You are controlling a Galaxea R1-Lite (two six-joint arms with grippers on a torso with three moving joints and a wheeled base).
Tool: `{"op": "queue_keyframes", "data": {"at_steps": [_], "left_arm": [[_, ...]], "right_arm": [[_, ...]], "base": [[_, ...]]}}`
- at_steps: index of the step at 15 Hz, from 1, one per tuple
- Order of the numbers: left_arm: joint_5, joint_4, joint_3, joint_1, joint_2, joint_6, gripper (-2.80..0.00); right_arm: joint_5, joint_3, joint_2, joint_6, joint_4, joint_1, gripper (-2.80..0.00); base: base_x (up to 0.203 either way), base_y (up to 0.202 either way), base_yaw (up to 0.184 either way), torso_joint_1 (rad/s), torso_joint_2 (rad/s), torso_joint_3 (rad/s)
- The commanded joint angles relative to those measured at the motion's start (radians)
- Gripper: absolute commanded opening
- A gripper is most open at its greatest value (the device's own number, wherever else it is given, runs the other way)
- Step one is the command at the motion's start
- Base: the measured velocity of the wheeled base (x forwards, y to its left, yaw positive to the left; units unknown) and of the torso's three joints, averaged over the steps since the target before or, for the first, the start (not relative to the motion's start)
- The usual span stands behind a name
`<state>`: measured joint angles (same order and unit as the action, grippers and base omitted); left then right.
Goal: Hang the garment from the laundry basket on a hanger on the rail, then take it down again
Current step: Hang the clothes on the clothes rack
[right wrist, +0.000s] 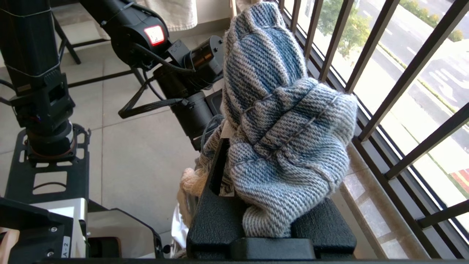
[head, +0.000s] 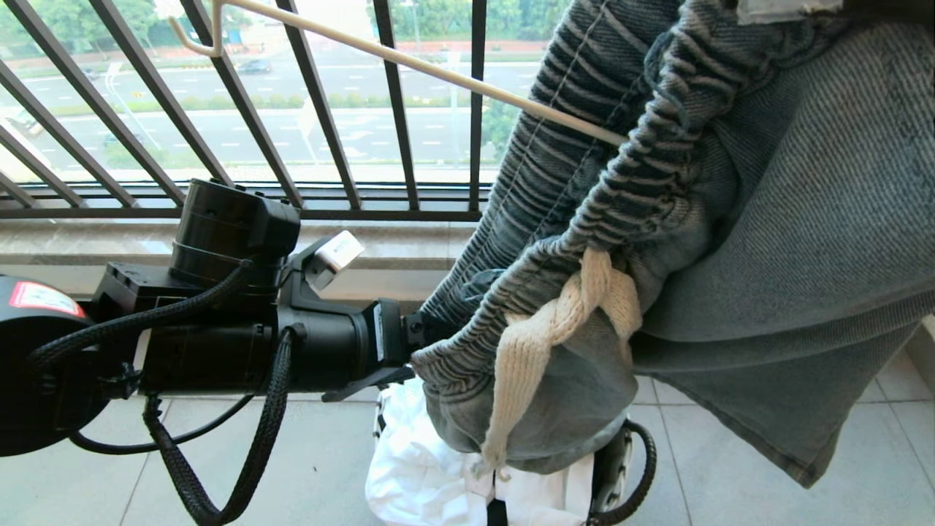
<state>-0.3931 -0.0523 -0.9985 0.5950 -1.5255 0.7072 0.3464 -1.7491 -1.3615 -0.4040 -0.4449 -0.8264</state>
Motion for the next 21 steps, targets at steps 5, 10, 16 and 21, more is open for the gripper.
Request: {"op": "queue_keyframes", "data": {"at_steps": [5, 10, 16, 21], "left_arm": [[-0.001, 0.007, -0.021, -0.08, 0.0, -0.027, -2.8], [0.003, 0.021, -0.085, -0.237, 0.01, -0.064, -2.8], [0.002, 0.176, -0.196, -0.326, 0.073, -0.082, -2.8], [0.0, 0.238, -0.234, -0.344, 0.127, -0.101, -2.8]], "right_arm": [[-0.001, 0.009, 0.023, -0.003, -0.011, 0.033, -2.8], [0.0, 0.064, 0.045, -0.007, -0.012, 0.092, -2.8], [0.004, 0.204, 0.07, -0.022, -0.003, 0.133, -2.8], [0.013, 0.263, 0.079, -0.047, -0.003, 0.136, -2.8]], "base": [[0.0, 0.0, 0.0, 0.0, 0.0, 0.0], [0.0, 0.0, 0.0, 0.0, 0.0, 0.0], [0.0, 0.0, 0.0, 0.0, 0.0, 0.0], [0.0, 0.0, 0.0, 0.0, 0.0, 0.0]]}}
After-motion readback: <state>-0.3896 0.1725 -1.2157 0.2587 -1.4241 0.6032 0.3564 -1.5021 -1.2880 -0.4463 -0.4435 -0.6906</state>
